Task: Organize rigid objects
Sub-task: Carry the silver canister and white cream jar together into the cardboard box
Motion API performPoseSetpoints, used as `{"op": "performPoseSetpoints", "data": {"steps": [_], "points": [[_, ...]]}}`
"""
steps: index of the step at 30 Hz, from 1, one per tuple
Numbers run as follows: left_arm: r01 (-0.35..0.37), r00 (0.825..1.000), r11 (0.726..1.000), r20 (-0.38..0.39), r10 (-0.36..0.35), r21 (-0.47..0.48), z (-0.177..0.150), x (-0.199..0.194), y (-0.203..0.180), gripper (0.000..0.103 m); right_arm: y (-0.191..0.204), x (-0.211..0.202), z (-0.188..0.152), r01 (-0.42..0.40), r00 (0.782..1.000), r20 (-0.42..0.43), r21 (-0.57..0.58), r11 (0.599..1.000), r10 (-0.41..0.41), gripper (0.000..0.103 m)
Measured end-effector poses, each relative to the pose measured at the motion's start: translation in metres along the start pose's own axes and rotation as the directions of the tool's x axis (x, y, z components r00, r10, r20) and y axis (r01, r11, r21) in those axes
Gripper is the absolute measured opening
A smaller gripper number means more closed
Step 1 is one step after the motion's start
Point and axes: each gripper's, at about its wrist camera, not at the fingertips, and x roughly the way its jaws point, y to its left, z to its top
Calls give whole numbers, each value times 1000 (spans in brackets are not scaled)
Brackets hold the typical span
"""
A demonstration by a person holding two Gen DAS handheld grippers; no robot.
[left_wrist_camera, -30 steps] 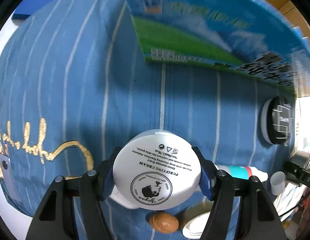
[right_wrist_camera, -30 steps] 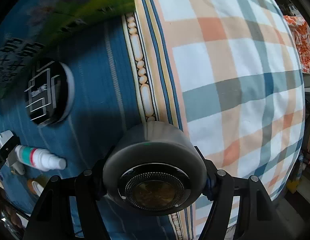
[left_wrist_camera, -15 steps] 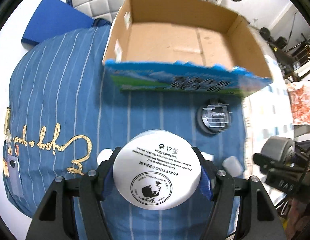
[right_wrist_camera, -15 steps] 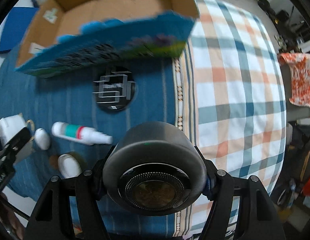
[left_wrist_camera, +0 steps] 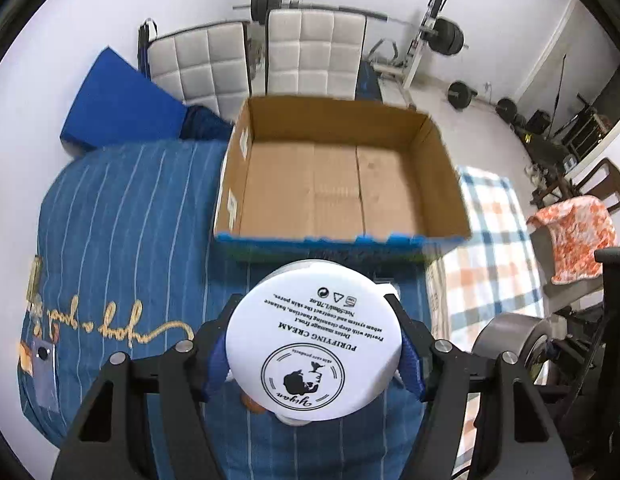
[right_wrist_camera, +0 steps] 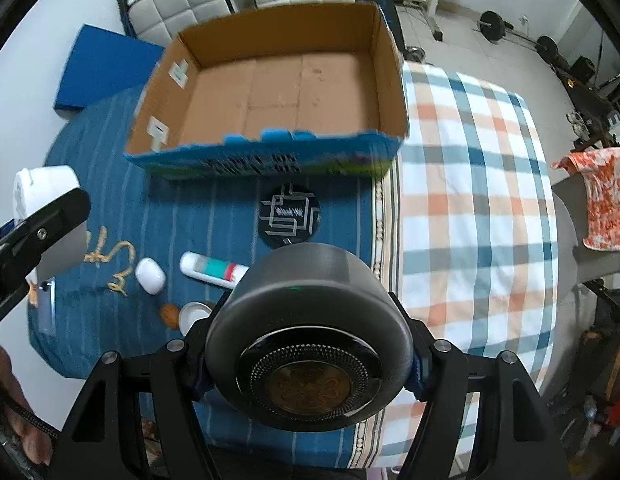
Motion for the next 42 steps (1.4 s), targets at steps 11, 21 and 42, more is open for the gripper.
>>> {"op": "performPoseSetpoints", "data": {"steps": [11,21,42], "points": [[54,996,999,74,-54,4,105,19,-1,65,-3,-22,82,-26,996,86,-21,999,27,73],[190,967,976,-151,-206,-110,195,164,26,65,-6,84,221,-20,1000,3,20,1000,20,73],[146,883,975,-422,-206,-171,219,347,26,66,-21,243,320,52,983,-179,21,998,-47,73]]}}
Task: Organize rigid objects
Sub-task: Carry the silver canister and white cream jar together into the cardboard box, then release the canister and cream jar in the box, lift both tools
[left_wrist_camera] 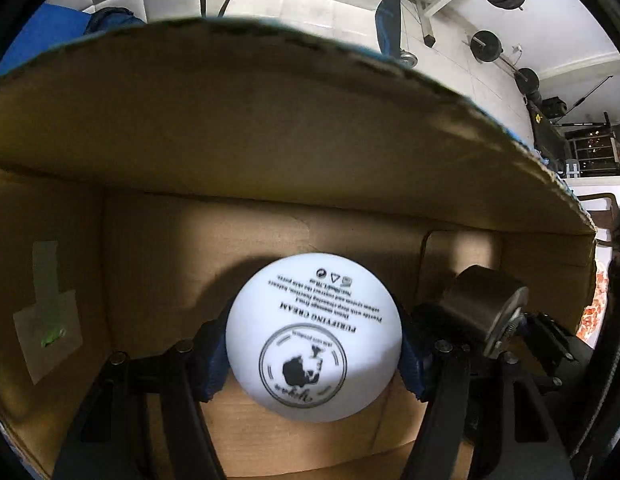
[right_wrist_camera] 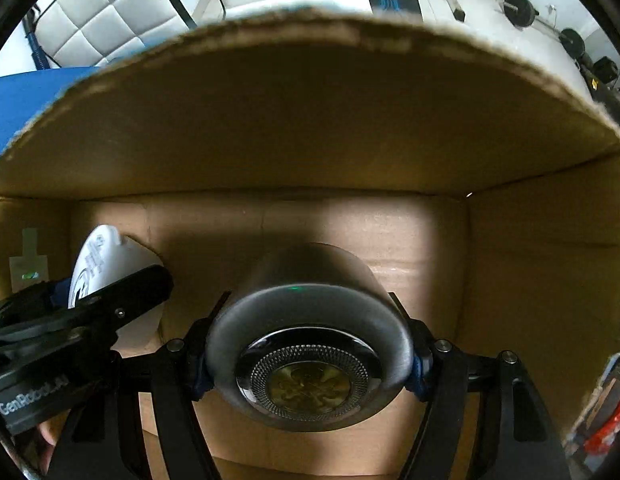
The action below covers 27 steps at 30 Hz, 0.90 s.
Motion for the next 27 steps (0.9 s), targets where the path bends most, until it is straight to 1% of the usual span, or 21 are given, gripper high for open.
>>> {"op": "performPoseSetpoints", "data": {"steps": [2,5,8,9,10,11,13,14,16,17,20,23,24,26,27], "points": [[1,1000,1000,-5,-1,-2,-2,-1,-4,66,-2,6,3,-8,1000,-18,-2,1000,8,74],[2,1000,999,-14,-2,-34,-5,-4,-4,71,-2,4,6,3,1000,-14,-16,1000,-3,77],[8,1000,999,-17,-8,-42,-8,-14,-6,75,-4,-1,7,32,999,-17,-22,999,-33,88],[-11,1000,1000,-9,11,-27,-11,-20,-10,79,-4,-5,7,30,999,-15,-23,999,-31,92],[-29,1000,1000,2,29,-8,-13,-25,-14,84,-5,-8,6,32,999,-14,-22,999,-32,95],[-51,999,999,19,50,15,-16,-30,-18,87,-6,-11,4,35,999,-11,-21,999,-36,96],[-107,993,992,61,103,62,-27,-43,-29,99,-7,-18,-1,35,999,-9,-16,999,-35,100],[-131,989,988,80,125,78,-33,-49,-32,101,-6,-21,-3,28,1000,-10,-14,1000,-28,102],[-167,981,981,116,155,100,-50,-59,-39,102,-2,-30,-13,5,1000,5,-8,1000,-5,103],[-181,977,978,130,166,107,-60,-60,-43,102,0,-34,-19,9,1000,10,-4,1000,-9,103],[-198,967,974,185,176,110,-80,-80,-44,103,11,-40,-43,15,999,32,7,1000,-15,103],[-201,960,973,218,173,115,-93,-99,-22,103,16,-54,-62,23,998,60,-2,1000,-22,103],[-201,960,973,221,172,113,-102,-106,-22,103,17,-59,-70,27,997,74,-2,1000,-27,103],[-187,957,978,244,160,94,-100,-111,-11,103,19,-70,-84,23,995,102,-10,1000,-22,103],[-187,954,978,255,159,92,-106,-116,-11,103,21,-76,-91,22,993,114,-14,1000,-20,103]]}}
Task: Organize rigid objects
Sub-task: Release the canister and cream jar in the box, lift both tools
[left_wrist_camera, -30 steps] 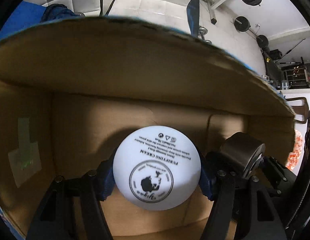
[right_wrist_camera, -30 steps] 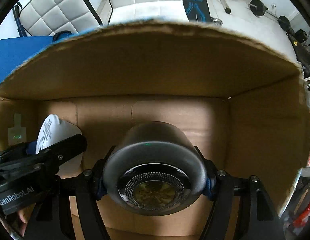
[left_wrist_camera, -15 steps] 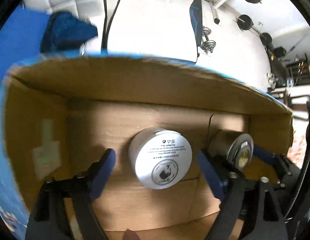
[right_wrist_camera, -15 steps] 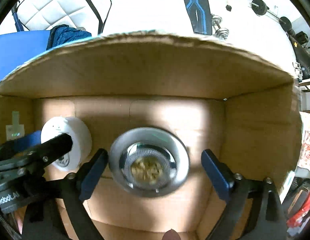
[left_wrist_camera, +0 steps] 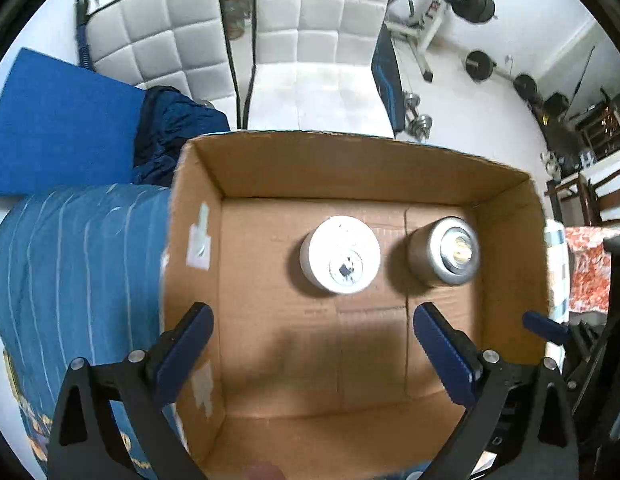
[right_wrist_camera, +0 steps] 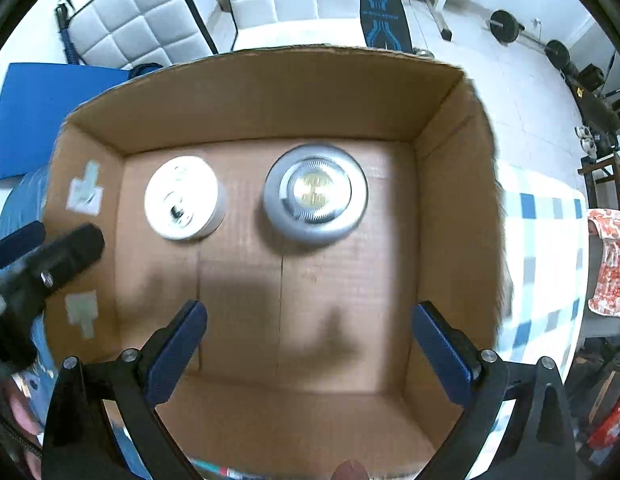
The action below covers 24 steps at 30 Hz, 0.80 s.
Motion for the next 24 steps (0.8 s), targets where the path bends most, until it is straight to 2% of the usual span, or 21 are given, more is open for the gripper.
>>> {"op": "performPoseSetpoints", "data": {"steps": [4,9,12,21,24], "points": [[-31,997,999,68,30,10,-23,-41,5,103,-2,-29,-27,-9,998,67,4,1000,9,103],[-32,992,999,125,30,17,-39,-67,7,103,-5,-70,-65,-23,989,144,21,1000,20,103],[-36,987,999,157,31,30,-56,-86,9,102,2,-104,-87,4,979,203,14,1000,-7,103],[-56,970,995,242,34,84,-97,-135,7,102,12,-161,-137,15,959,282,11,1000,-17,103],[-35,965,996,262,12,84,-107,-152,5,102,17,-178,-153,0,954,301,0,1000,0,103]]}}
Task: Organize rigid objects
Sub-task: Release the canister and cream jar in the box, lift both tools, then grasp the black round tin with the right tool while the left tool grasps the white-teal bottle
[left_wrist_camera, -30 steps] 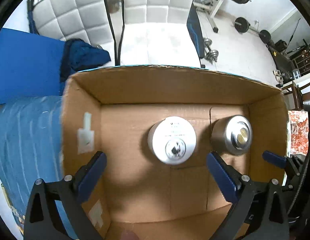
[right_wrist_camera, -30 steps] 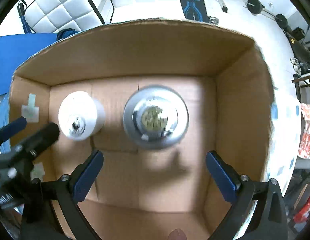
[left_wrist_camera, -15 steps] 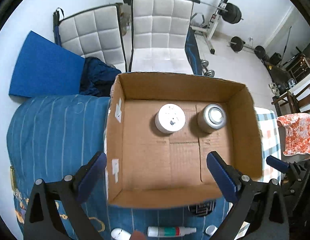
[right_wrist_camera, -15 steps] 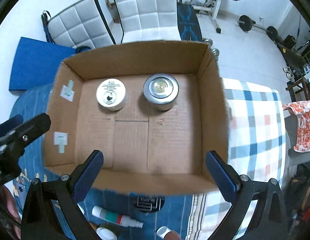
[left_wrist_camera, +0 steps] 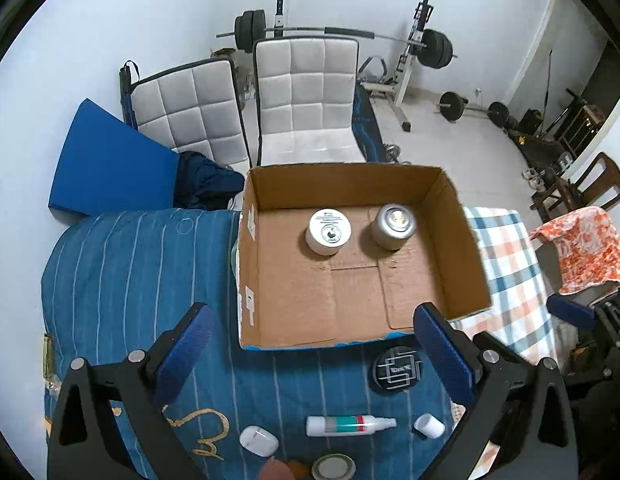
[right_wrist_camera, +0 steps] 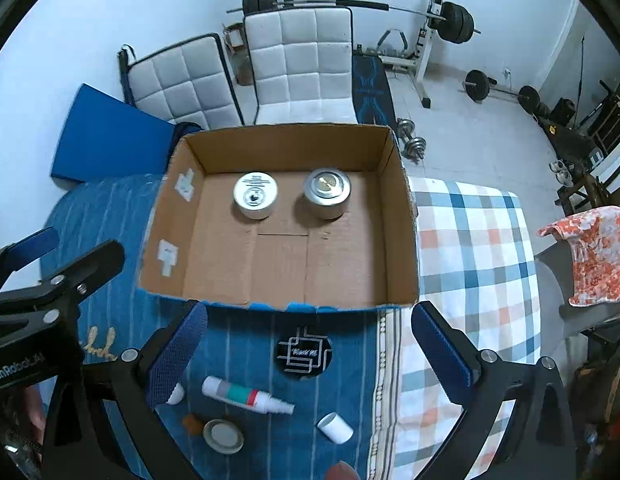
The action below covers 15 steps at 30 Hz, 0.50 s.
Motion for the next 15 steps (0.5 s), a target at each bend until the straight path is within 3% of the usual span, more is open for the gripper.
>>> {"op": "performPoseSetpoints", "data": {"steps": [4,9,12,15], "points": [[16,1000,1000,26,-16,-15,-7,-22,-3,102,2,-19,-11,-36,999,8,-8,999,36,103],[-31,999,998,11,31,-52,-34,-33,4,103,-8,-16,-36,-79,996,-42,-8,997,78,103],[-85,996,992,-47,81,-92,-65,-21,16,103,-17,12,-63,-67,989,-137,-35,997,61,103],[-151,977,981,-168,130,-123,-102,12,33,103,-24,50,-90,-67,973,-222,-38,997,56,103]]}}
